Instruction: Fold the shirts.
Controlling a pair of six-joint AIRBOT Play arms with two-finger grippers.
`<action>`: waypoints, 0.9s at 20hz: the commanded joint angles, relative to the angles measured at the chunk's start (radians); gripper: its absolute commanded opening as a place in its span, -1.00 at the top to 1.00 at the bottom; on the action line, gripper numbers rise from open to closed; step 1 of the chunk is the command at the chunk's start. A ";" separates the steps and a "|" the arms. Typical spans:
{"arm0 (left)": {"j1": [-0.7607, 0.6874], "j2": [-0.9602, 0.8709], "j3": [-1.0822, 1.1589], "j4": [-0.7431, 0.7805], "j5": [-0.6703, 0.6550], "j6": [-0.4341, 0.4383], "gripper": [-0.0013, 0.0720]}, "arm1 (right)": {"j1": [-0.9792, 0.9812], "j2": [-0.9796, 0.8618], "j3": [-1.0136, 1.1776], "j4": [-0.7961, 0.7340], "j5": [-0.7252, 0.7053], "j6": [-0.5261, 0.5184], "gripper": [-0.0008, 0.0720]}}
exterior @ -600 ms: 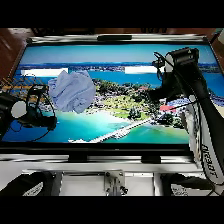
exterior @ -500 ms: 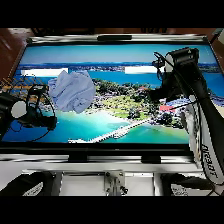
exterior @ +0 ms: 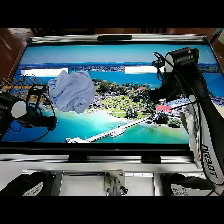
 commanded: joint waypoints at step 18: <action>0.000 0.000 0.001 0.000 0.000 0.000 -1.00 | 0.001 -0.001 0.001 0.039 0.050 0.033 -0.66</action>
